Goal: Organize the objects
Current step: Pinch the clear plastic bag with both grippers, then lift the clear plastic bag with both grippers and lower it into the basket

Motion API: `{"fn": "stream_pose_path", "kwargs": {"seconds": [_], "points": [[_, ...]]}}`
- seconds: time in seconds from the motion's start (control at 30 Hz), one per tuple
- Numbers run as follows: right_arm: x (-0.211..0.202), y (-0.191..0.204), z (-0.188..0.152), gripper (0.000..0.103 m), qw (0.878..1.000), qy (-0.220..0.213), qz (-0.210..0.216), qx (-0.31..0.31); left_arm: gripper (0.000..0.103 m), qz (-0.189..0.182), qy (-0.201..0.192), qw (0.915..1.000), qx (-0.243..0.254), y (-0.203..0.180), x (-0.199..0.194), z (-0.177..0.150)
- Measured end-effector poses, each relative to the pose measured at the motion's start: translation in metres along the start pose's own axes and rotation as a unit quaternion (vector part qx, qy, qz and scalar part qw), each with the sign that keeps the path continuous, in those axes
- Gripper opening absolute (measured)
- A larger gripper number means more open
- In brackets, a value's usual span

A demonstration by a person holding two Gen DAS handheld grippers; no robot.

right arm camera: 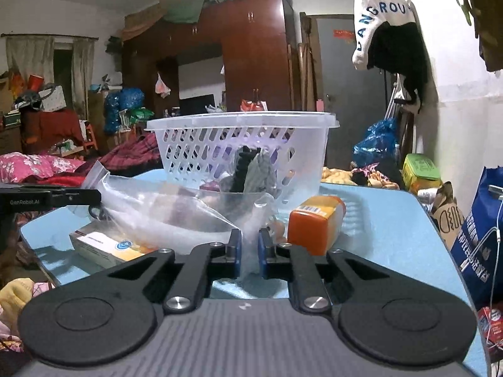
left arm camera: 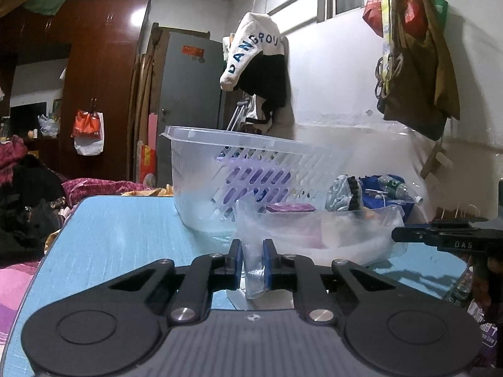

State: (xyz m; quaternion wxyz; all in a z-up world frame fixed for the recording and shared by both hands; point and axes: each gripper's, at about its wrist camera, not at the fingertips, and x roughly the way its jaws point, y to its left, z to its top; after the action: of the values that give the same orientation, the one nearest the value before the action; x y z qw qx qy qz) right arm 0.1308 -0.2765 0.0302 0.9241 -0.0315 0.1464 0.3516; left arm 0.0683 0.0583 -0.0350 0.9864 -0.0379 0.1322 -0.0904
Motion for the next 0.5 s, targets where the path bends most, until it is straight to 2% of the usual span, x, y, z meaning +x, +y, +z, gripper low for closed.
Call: {"fn": "stream_pose_path", "kwargs": {"seconds": [0.5], "points": [[-0.008, 0.000, 0.002, 0.012, 1.000, -0.021, 0.002, 0.002, 0.015, -0.020, -0.048, 0.9986, 0.014, -0.007, -0.021, 0.005]]}}
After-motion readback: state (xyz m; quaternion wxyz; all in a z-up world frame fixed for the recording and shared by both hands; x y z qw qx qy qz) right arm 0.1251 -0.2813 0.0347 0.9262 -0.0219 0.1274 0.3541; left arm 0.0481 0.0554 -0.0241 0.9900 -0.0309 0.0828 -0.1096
